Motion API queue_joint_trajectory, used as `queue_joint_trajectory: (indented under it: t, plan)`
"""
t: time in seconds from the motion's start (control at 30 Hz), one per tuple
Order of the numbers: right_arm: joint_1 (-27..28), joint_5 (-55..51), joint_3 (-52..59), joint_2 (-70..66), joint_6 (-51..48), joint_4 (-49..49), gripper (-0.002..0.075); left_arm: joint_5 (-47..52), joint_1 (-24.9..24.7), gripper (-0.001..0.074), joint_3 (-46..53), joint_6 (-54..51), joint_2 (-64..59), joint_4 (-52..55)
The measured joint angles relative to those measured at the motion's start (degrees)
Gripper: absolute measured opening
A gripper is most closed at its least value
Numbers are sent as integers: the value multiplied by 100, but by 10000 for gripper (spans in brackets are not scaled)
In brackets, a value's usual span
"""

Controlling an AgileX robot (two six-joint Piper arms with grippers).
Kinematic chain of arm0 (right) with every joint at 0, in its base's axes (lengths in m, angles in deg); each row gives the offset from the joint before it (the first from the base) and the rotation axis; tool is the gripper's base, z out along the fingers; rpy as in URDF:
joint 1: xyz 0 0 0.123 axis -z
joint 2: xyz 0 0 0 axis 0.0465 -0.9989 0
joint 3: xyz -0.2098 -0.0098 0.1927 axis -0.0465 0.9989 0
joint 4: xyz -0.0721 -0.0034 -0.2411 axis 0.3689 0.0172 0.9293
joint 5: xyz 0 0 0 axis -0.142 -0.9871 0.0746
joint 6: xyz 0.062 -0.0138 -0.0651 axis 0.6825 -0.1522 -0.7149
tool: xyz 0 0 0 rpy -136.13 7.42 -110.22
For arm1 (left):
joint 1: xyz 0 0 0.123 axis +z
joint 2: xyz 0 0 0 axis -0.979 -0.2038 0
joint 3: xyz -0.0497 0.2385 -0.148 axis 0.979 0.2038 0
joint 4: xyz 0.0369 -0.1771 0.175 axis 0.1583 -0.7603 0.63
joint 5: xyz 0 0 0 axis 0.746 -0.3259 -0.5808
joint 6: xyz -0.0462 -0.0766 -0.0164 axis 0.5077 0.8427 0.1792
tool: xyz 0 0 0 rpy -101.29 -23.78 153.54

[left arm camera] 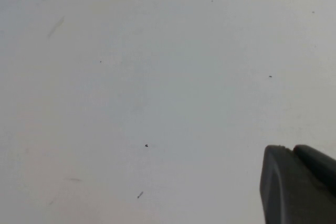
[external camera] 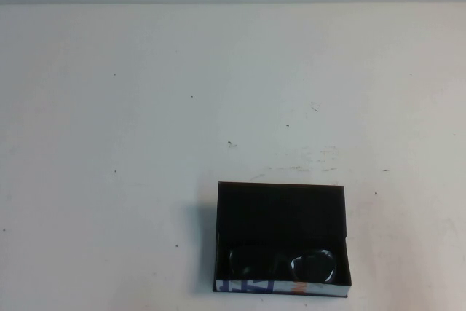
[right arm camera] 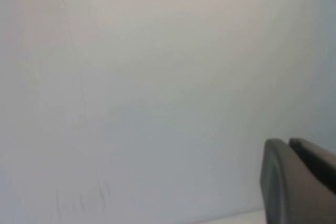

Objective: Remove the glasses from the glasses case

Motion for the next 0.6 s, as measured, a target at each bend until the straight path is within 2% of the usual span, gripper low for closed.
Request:
queue_joint_trajectory:
  t: [0.13, 0.37, 0.47, 0.6]
  plan:
    - [0, 405, 0, 0, 0, -23, -17, 0, 0, -5, 0, 0, 0, 0]
    - [0, 1987, -57, 12, 412, -310, -17, 0, 0, -5, 0, 0, 0, 0]
    - [0, 1755, -440, 32, 791, -390, -17, 0, 0, -5, 0, 0, 0, 0]
    - [0, 283, -1377, 35, 1017, -442, -17, 0, 0, -5, 0, 0, 0, 0]
